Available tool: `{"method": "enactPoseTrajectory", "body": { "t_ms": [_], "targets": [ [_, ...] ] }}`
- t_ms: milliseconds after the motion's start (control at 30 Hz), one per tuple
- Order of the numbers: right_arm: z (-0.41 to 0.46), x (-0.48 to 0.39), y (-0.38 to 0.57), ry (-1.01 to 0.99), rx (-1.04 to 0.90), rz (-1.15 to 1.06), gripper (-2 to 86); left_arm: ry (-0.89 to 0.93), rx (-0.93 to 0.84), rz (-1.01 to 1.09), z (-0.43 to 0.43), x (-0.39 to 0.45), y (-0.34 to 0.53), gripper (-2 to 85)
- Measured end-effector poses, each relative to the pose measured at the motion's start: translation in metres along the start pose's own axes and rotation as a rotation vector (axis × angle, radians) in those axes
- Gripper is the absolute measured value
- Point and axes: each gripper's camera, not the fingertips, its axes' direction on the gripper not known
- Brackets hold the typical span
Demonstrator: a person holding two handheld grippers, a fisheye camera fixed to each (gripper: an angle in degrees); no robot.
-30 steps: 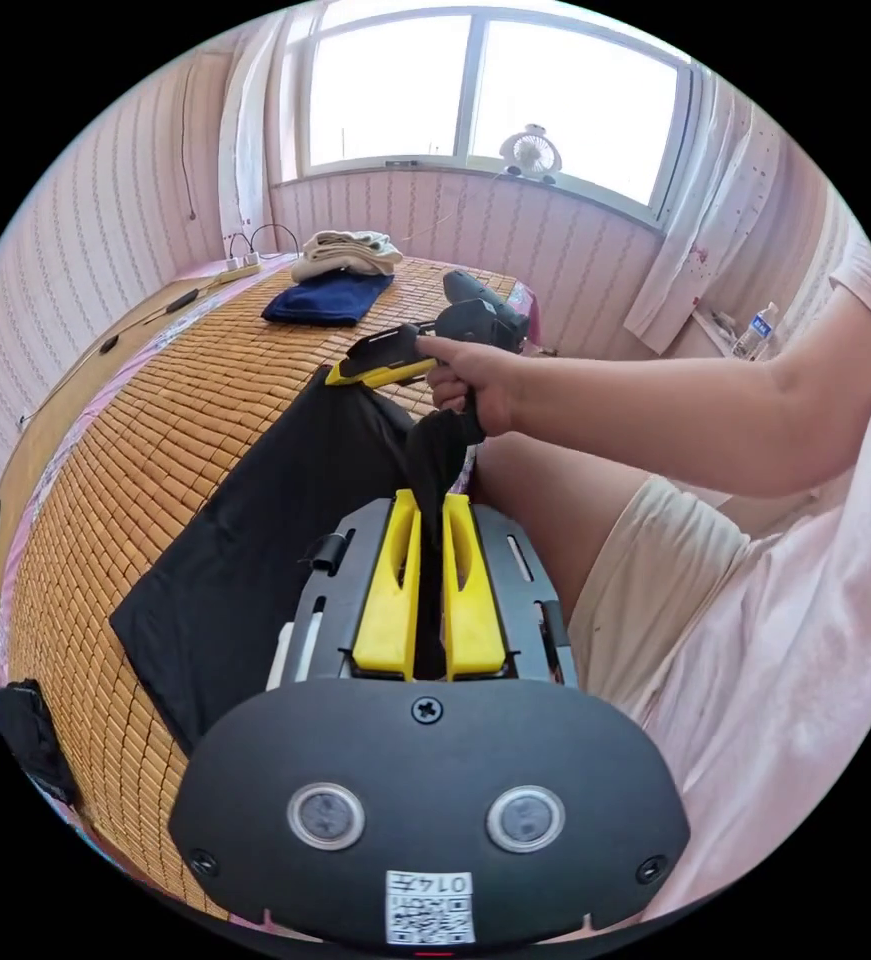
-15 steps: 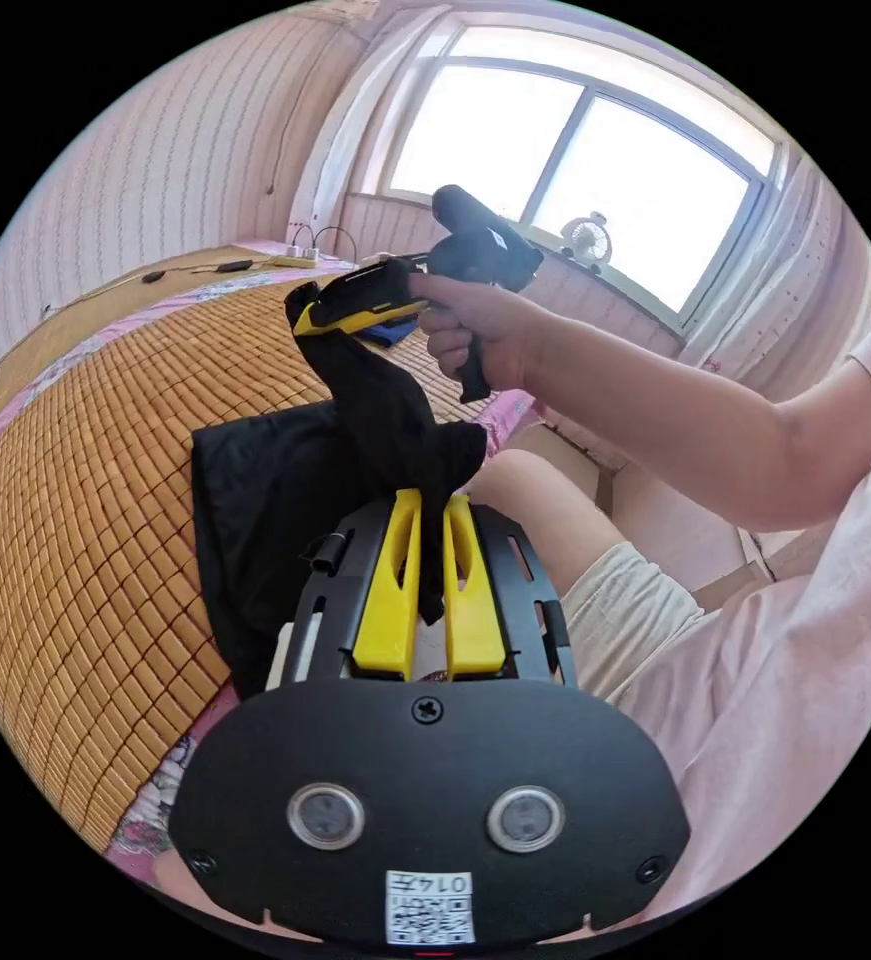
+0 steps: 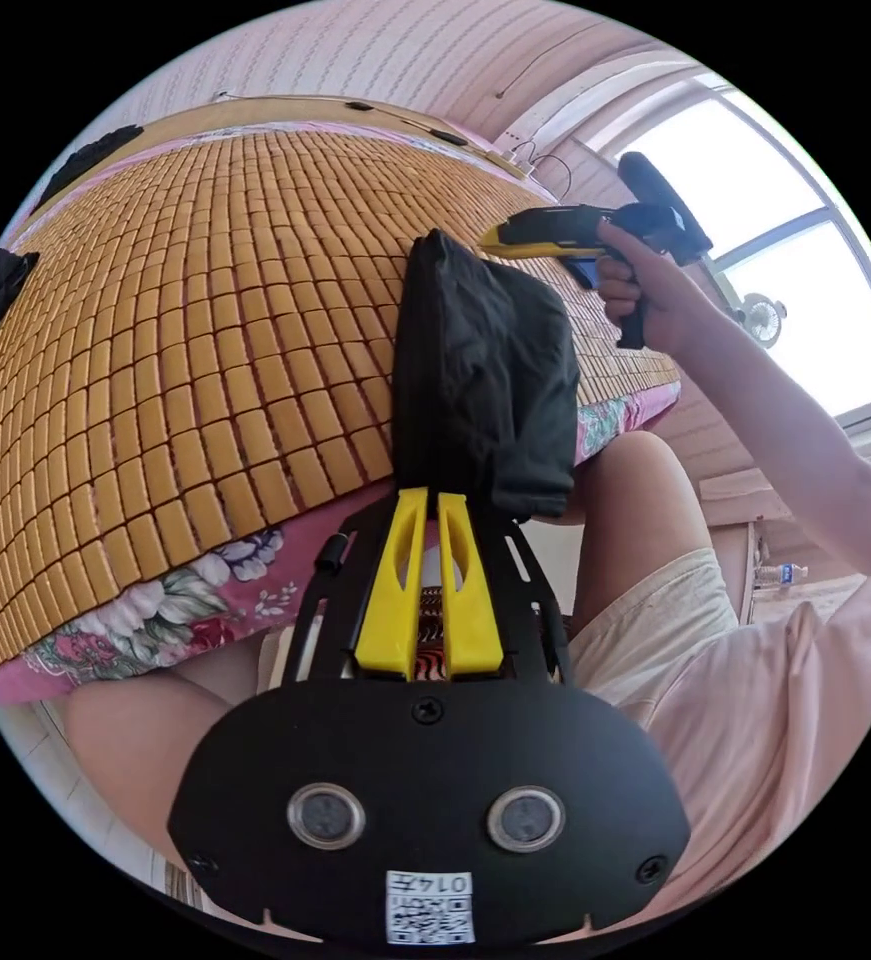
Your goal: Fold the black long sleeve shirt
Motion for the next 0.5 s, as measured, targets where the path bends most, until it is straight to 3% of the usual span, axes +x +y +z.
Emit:
{"method": "enactPoseTrajectory", "body": {
  "t_ms": [167,300,500],
  "targets": [
    [-0.001,-0.028,0.042,0.093,-0.015,-0.153,3.8,-0.063,0.010,0.014,-0.021,-0.008,0.004,0.8],
    [0.026,-0.049,0.075,0.179,-0.041,-0.243,5.4,-0.030,0.101,0.047,-0.035,0.003,-0.005,7.3],
    [0.071,-0.084,0.013,0.250,-0.029,-0.280,8.1,-0.093,0.080,0.065,-0.013,0.013,-0.030,6.5]
  ]
}}
